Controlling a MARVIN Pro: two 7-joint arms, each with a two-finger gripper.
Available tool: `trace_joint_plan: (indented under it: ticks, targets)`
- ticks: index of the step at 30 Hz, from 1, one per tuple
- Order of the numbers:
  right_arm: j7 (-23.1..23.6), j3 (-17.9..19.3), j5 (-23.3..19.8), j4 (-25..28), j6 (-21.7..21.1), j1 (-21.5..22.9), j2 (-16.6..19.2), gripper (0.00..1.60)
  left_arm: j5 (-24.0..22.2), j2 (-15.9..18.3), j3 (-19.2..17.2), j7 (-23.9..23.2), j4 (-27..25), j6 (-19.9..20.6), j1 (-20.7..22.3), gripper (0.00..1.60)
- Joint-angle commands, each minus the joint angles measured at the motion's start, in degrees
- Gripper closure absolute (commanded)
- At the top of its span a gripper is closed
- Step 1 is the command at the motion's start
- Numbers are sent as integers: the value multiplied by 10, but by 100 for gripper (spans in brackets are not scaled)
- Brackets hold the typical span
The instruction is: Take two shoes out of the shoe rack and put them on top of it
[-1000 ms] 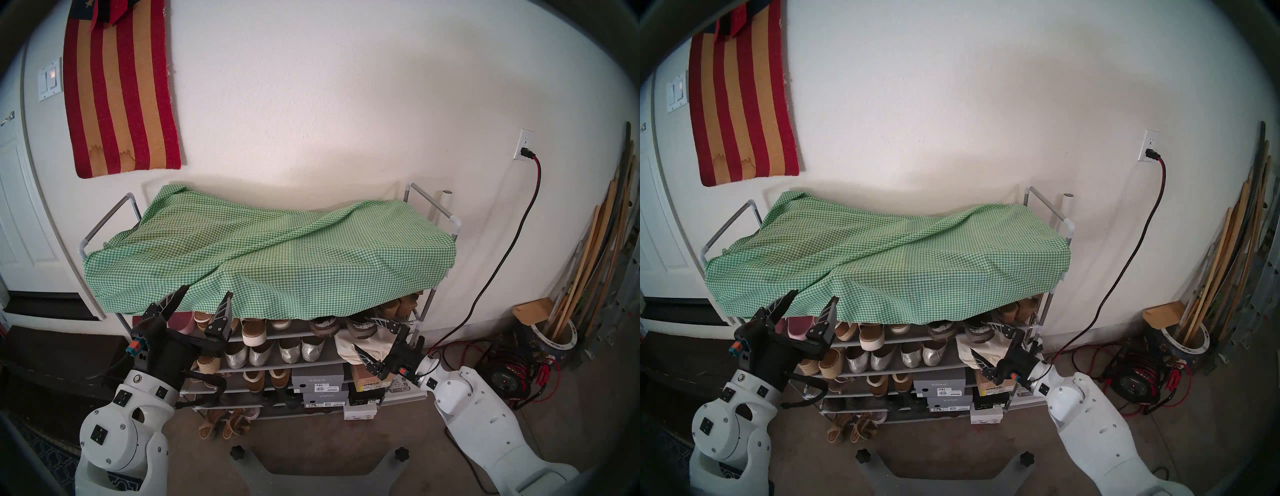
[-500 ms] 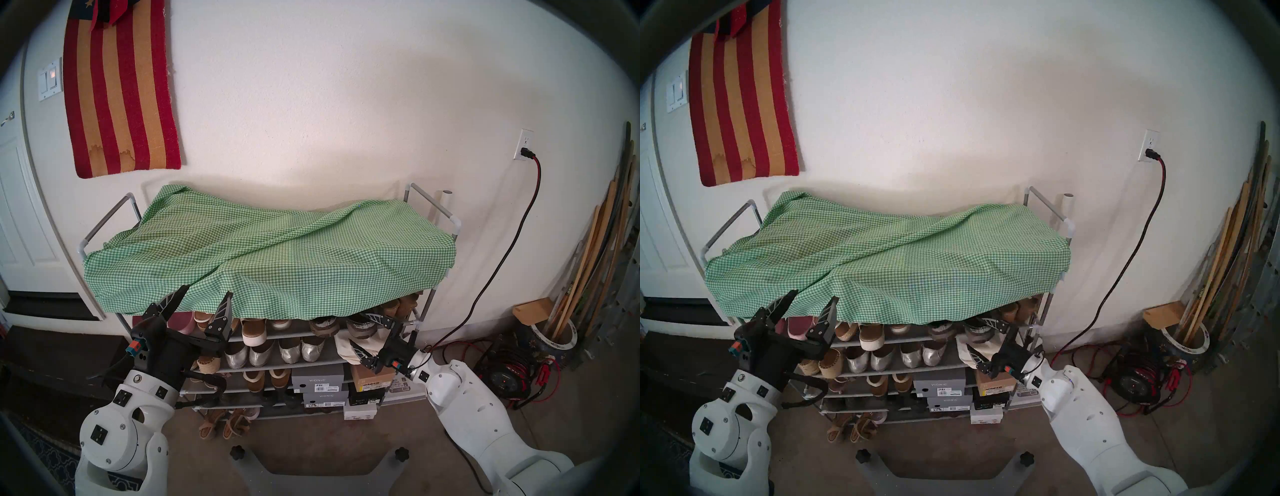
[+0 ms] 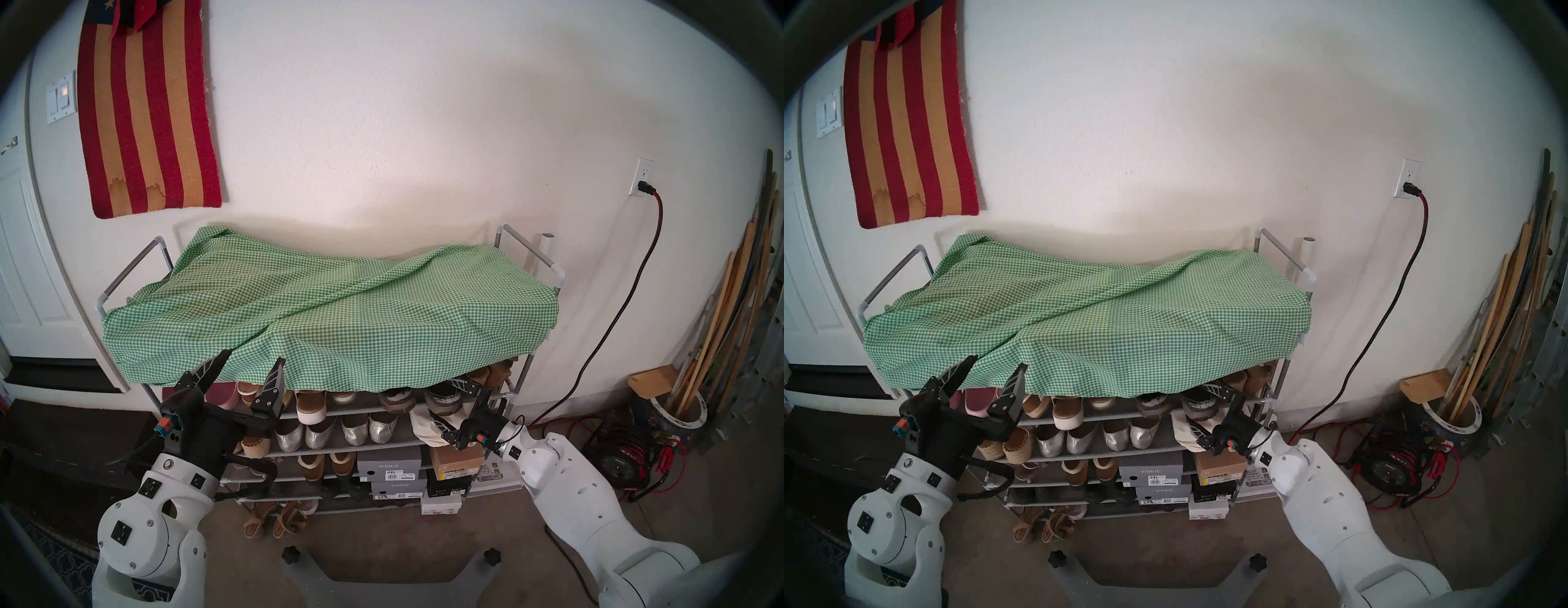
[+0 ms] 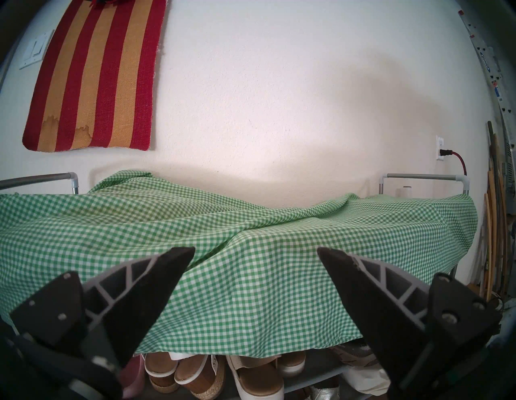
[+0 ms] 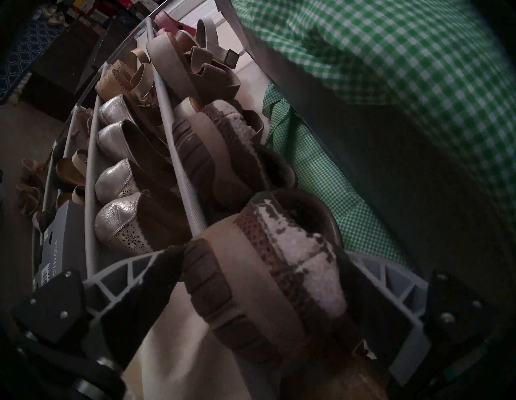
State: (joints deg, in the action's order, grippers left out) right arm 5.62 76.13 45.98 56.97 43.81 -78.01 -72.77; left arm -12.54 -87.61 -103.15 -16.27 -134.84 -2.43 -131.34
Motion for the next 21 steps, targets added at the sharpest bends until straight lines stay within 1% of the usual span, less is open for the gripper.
trace_joint_plan:
  ticks: [1, 4, 5, 6, 7, 8, 9, 10, 16, 21]
  targets:
    - [16, -1, -8, 10, 2, -6, 5, 0, 0, 1, 1, -1, 0, 0, 0, 0]
    - [23, 0, -13, 15, 4, -10, 6, 1, 0, 1, 1, -1, 0, 0, 0, 0]
    - [26, 0, -15, 15, 6, -10, 7, 48, 0, 1, 1, -1, 0, 0, 0, 0]
    - [28, 0, -17, 15, 7, -10, 7, 85, 0, 1, 1, -1, 0, 0, 0, 0]
    - [29, 0, -19, 17, 7, -12, 8, 93, 0, 1, 1, -1, 0, 0, 0, 0]
    - [31, 0, -20, 20, 8, -14, 8, 107, 0, 1, 1, -1, 0, 0, 0, 0]
    - [34, 1, -23, 23, 8, -17, 9, 139, 0, 1, 1, -1, 0, 0, 0, 0]
    - [38, 1, -25, 25, 9, -18, 9, 160, 0, 1, 1, -1, 0, 0, 0, 0]
    - [44, 3, -35, 39, 12, -32, 14, 160, 0, 1, 1, -1, 0, 0, 0, 0]
    - [44, 7, -42, 62, 17, -49, 20, 160, 0, 1, 1, -1, 0, 0, 0, 0]
